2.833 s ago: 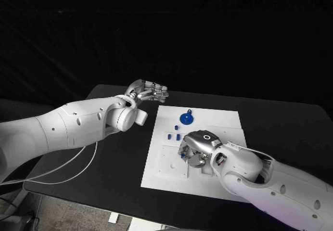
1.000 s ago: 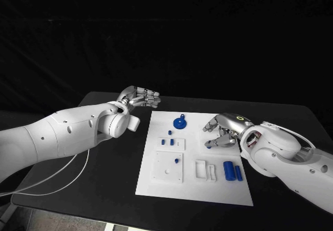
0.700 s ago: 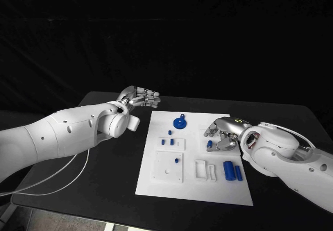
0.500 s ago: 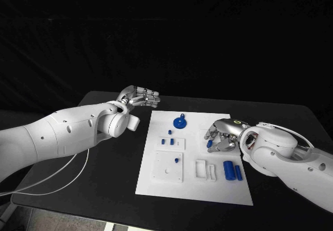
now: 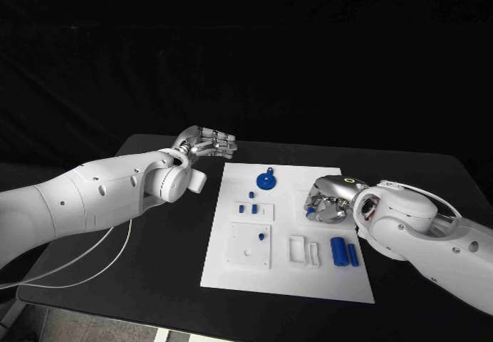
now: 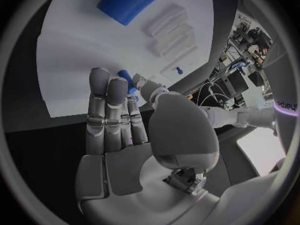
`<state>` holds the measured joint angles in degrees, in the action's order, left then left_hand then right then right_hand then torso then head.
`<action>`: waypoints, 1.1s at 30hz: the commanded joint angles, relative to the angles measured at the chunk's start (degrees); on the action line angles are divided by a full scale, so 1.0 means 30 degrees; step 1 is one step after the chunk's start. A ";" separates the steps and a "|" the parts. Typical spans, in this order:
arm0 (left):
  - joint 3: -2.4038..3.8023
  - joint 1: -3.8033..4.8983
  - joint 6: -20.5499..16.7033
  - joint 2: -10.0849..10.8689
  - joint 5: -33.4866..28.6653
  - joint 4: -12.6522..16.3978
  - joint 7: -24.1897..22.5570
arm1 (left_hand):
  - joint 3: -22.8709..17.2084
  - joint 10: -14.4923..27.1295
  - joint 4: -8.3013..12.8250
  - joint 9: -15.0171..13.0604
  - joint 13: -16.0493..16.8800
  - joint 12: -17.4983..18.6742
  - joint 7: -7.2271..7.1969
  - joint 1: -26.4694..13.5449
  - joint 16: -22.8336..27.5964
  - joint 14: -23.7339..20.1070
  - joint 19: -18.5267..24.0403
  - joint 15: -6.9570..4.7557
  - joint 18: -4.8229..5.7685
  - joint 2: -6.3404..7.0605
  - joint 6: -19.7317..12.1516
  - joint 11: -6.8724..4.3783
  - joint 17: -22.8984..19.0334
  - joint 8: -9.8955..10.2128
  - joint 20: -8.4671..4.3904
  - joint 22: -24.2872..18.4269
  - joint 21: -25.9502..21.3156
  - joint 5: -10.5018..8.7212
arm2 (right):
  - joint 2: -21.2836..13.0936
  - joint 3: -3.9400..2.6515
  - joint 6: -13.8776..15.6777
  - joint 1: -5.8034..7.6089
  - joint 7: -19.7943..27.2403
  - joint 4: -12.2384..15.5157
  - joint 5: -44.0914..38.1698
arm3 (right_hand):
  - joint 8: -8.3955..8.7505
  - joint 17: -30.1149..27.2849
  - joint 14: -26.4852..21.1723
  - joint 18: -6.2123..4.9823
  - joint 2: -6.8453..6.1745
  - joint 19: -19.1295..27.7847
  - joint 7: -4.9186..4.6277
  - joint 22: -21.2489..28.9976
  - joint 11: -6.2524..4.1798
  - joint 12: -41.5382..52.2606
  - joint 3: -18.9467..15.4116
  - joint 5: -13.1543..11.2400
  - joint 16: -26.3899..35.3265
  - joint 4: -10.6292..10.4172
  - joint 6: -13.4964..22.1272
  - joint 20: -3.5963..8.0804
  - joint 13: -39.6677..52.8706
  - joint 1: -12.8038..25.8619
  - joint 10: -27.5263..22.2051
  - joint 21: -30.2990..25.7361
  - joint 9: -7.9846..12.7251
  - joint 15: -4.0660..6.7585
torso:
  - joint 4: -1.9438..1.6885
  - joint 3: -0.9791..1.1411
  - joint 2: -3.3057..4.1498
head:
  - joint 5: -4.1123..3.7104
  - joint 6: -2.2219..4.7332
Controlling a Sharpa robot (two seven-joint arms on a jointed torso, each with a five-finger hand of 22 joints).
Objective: Assemble the parts on the task board
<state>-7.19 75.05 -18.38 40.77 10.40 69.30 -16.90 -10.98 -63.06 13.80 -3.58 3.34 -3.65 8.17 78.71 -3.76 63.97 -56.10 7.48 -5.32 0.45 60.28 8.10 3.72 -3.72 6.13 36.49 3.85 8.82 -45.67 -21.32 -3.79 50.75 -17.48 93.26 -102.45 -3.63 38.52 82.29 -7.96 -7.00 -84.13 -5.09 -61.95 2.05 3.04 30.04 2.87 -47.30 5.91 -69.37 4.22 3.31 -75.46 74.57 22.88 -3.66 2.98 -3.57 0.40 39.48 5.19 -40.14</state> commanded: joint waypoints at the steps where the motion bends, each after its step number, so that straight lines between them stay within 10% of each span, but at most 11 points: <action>1: 0.0018 0.0020 0.0249 -0.0029 -0.0083 0.0020 -0.0092 | 0.0030 0.0116 -0.0038 0.0008 -0.0023 0.0054 0.0072 -0.0002 0.0053 -0.0115 0.0077 0.0020 -0.0128 -0.0169 -0.0090 -0.0033 -0.0028 0.0015 0.0057 0.0026 0.0076 0.0074 | 0.0093 0.0015 0.0817 -0.0052 0.0198 0.0082 -0.0432 | -0.0091 0.0035 0.0046 0.0223 0.0312 -0.0735 0.0064 -0.0067 -0.0162 0.0169 0.0337 -0.0035 -0.0057 0.0241 -0.0379 0.0134 0.0068 -0.0065 0.0461 0.0178 -0.0086 0.0124 | 0.0004 -0.0004 -0.0002 | 0.0001 -0.0035; 9: 0.0018 0.0020 0.0262 -0.0053 -0.0083 0.0006 -0.0084 | 0.0000 0.0123 -0.0037 0.0007 -0.0024 0.0055 0.0071 0.0045 0.0053 -0.0120 0.0075 0.0016 -0.0139 -0.0182 -0.0092 -0.0034 -0.0029 0.0013 0.0050 0.0034 0.0077 0.0082 | 0.0122 0.0017 0.1914 -0.0074 -0.0266 0.0066 -0.1326 | -0.0014 0.0169 0.0084 0.0185 0.0181 -0.0679 0.0170 -0.0382 -0.0288 0.0138 0.2409 0.0041 0.0032 0.1492 -0.1021 0.0269 0.0089 0.0769 0.1199 0.0537 -0.0109 0.0270 | -0.0003 -0.0025 -0.0012 | 0.0030 -0.0078; 27: 0.0018 0.0018 0.0245 -0.0209 -0.0083 -0.0123 -0.0103 | -0.0012 0.0123 -0.0036 0.0007 -0.0023 0.0055 0.0075 0.0059 0.0052 -0.0114 0.0090 0.0016 -0.0139 -0.0186 -0.0092 -0.0034 -0.0029 0.0012 0.0048 0.0092 0.0087 0.0080 | 0.0306 -0.0420 0.4047 -0.0027 0.0497 0.2960 -0.0259 | -0.0021 0.0322 0.0125 -0.0042 0.0016 -0.0683 0.0238 -0.0644 -0.0340 0.0140 0.3252 -0.0005 0.0104 0.1636 -0.1183 0.0367 0.0089 0.0803 0.1461 0.0752 -0.0165 0.0360 | 0.0005 -0.0062 -0.0022 | 0.0373 -0.0196; 33: 0.0016 0.0015 0.0233 -0.0310 -0.0091 -0.0159 -0.0111 | -0.0012 0.0123 -0.0036 0.0007 -0.0023 0.0055 0.0075 0.0059 0.0052 -0.0114 0.0090 0.0016 -0.0139 -0.0186 -0.0092 -0.0034 -0.0029 0.0012 0.0048 0.0092 0.0087 0.0080 | 0.1196 0.0458 0.4625 -0.0027 0.0902 0.3115 -0.0697 | -0.0021 0.0356 0.0130 -0.0082 -0.0005 -0.0681 0.0239 -0.0684 -0.0342 0.0140 0.3221 -0.0006 0.0116 0.1564 -0.1185 0.0358 0.0088 0.0733 0.1470 0.0769 -0.0173 0.0359 | 0.0002 -0.0057 -0.0038 | 0.0588 -0.0260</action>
<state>-7.19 75.03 -18.30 40.02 10.40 68.80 -16.79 -10.98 -63.06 13.80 -3.58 3.34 -3.65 8.17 78.71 -3.76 63.97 -56.10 7.48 -5.32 0.45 60.28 8.09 3.72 -3.72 6.14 36.71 3.85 8.82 -42.50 -20.18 7.52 50.77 -16.67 102.47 -103.89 -3.29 39.54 82.68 -6.78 -7.19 -83.84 -4.48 -63.97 2.96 3.06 39.71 2.90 -47.20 10.83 -72.56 4.89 3.46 -72.62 75.90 24.98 -4.10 3.79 -3.54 0.23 39.40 6.67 -40.81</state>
